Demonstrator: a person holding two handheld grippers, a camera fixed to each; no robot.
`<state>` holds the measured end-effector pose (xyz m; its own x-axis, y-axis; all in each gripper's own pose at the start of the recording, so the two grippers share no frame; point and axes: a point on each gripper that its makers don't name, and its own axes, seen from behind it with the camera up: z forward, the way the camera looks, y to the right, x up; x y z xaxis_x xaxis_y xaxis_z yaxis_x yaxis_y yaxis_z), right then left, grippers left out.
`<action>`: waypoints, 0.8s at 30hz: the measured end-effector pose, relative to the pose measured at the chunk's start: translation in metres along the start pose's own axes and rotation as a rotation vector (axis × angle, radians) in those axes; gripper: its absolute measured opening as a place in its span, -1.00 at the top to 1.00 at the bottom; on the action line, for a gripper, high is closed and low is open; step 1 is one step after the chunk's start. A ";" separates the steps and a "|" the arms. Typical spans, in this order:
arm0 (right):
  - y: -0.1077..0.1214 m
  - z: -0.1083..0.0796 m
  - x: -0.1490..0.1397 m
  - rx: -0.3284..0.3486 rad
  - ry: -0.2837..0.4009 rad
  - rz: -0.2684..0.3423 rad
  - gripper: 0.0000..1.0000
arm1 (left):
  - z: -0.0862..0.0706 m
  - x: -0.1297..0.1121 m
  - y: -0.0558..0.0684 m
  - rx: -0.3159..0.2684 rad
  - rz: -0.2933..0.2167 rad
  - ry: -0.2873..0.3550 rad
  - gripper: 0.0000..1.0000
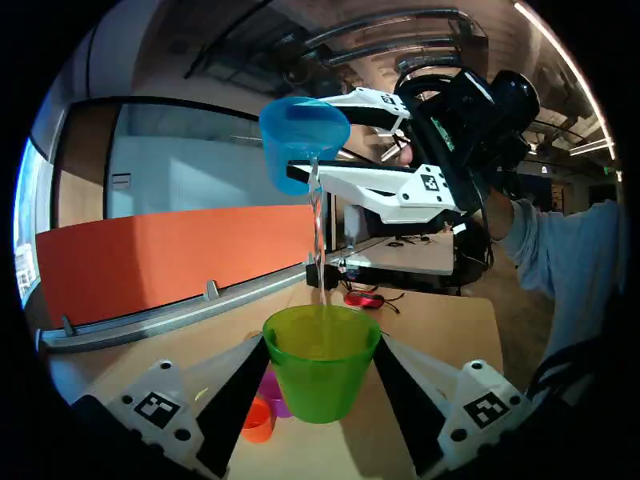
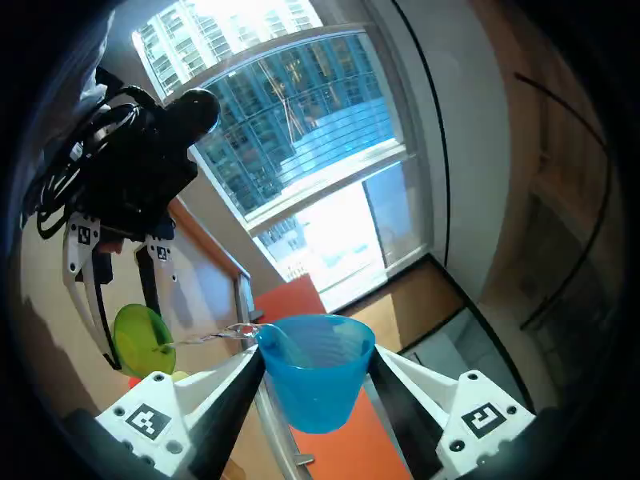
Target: Pour water
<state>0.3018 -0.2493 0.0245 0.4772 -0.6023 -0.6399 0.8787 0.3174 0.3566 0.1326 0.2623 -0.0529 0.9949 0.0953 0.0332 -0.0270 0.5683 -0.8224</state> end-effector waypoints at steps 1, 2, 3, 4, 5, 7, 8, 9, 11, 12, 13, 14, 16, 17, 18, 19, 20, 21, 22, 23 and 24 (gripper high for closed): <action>0.001 0.000 0.000 -0.001 0.000 -0.005 -0.80 | 0.000 0.000 0.000 0.000 0.000 0.000 -0.75; 0.001 0.000 0.000 -0.002 0.000 -0.009 -0.80 | 0.000 0.001 0.000 0.000 0.001 0.001 -0.75; 0.002 0.000 0.000 -0.003 0.001 -0.014 -0.80 | 0.000 0.001 0.000 0.000 0.001 0.001 -0.74; 0.003 0.000 0.001 -0.004 0.001 -0.019 -0.80 | 0.000 0.001 0.000 -0.001 0.001 0.002 -0.74; 0.004 0.000 0.001 -0.006 0.001 -0.023 -0.80 | 0.000 0.001 0.000 -0.001 0.001 0.002 -0.74; 0.006 0.000 0.002 -0.008 0.002 -0.034 -0.80 | 0.001 0.002 0.000 -0.002 0.001 0.003 -0.74; 0.007 0.000 0.002 -0.009 0.003 -0.039 -0.80 | 0.001 0.002 0.000 -0.003 0.000 0.003 -0.74; 0.007 0.000 0.002 -0.011 0.003 -0.045 -0.80 | 0.001 0.002 0.000 -0.003 0.000 0.004 -0.74; 0.008 0.001 0.003 -0.013 0.002 -0.055 -0.80 | 0.001 0.003 0.000 -0.003 0.000 0.005 -0.74; 0.008 0.001 0.003 -0.014 0.003 -0.060 -0.80 | 0.001 0.003 0.001 -0.003 0.000 0.007 -0.74; 0.009 0.001 0.004 -0.015 0.003 -0.064 -0.80 | 0.001 0.004 0.001 -0.004 0.000 0.008 -0.74; 0.009 0.001 0.004 -0.016 0.003 -0.069 -0.80 | 0.001 0.004 0.001 -0.005 0.001 0.009 -0.74; 0.010 0.002 0.005 -0.017 0.004 -0.081 -0.80 | 0.001 0.004 0.002 -0.005 0.001 0.010 -0.74; 0.011 0.002 0.006 -0.018 0.004 -0.086 -0.80 | 0.001 0.004 0.002 -0.005 0.001 0.010 -0.74; 0.011 0.002 0.006 -0.019 0.004 -0.093 -0.80 | 0.001 0.004 0.002 -0.005 0.001 0.010 -0.74; 0.012 0.002 0.007 -0.020 0.004 -0.099 -0.80 | 0.001 0.004 0.002 -0.005 0.002 0.010 -0.74; 0.012 0.002 0.007 -0.021 0.004 -0.106 -0.80 | 0.001 0.004 0.002 -0.005 0.002 0.010 -0.74; 0.012 0.003 0.007 -0.022 0.004 -0.111 -0.80 | 0.001 0.004 0.002 -0.005 0.003 0.010 -0.74; 0.012 0.003 0.008 -0.023 0.005 -0.117 -0.80 | 0.000 0.004 0.002 -0.006 0.004 0.011 -0.74; 0.012 0.003 0.008 -0.024 0.005 -0.122 -0.80 | 0.000 0.004 0.003 -0.006 0.005 0.012 -0.74; 0.013 0.003 0.008 -0.025 0.005 -0.127 -0.80 | 0.000 0.004 0.003 -0.006 0.005 0.012 -0.74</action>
<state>0.3168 -0.2527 0.0258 0.3618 -0.6350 -0.6825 0.9321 0.2570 0.2550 0.1369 0.2645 -0.0549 0.9959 0.0881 0.0220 -0.0315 0.5626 -0.8261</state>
